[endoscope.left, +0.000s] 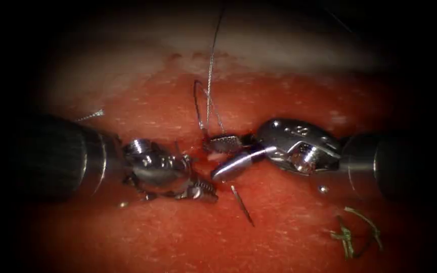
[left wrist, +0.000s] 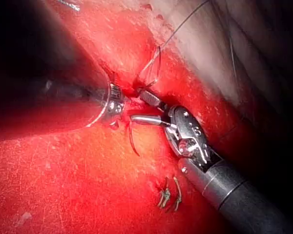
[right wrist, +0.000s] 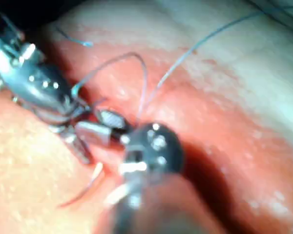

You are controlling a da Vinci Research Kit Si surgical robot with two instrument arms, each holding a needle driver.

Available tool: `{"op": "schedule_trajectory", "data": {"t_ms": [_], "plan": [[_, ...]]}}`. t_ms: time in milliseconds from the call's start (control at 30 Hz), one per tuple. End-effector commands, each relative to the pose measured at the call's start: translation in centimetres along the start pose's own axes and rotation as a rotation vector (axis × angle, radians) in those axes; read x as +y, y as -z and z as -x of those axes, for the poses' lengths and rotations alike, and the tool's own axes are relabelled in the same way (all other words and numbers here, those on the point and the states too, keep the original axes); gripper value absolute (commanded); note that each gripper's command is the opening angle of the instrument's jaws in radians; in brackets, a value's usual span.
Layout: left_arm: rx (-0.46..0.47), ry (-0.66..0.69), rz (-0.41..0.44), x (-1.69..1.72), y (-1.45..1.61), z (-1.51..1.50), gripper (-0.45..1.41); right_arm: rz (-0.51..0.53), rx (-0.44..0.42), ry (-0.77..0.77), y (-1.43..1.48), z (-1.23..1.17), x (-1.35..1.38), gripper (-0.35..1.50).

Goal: Wound Closure

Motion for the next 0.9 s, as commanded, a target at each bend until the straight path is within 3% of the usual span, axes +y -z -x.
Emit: {"op": "schedule_trajectory", "data": {"t_ms": [33,100,267,700,900], "plan": [[0.006,-0.034,-0.01,0.04,-0.07,0.0,0.19,0.035,-0.009,0.017,0.0,0.03,0.12,1.21],[0.054,-0.119,-0.023,0.11,0.01,-0.06,0.24,0.11,-0.037,0.037,0.18,0.01,0.21,1.25],[0.114,-0.205,-0.06,0.23,0.05,-0.11,0.32,0.13,-0.047,0.025,0.4,0.02,0.26,1.25],[0.176,-0.153,-0.153,0.21,0.05,-0.25,0.38,0.11,-0.057,0.02,0.32,0.05,0.21,1.23],[0.172,-0.144,-0.149,0.24,-0.15,-0.24,0.42,0.108,-0.058,0.02,0.3,0.06,0.19,1.23]]}}
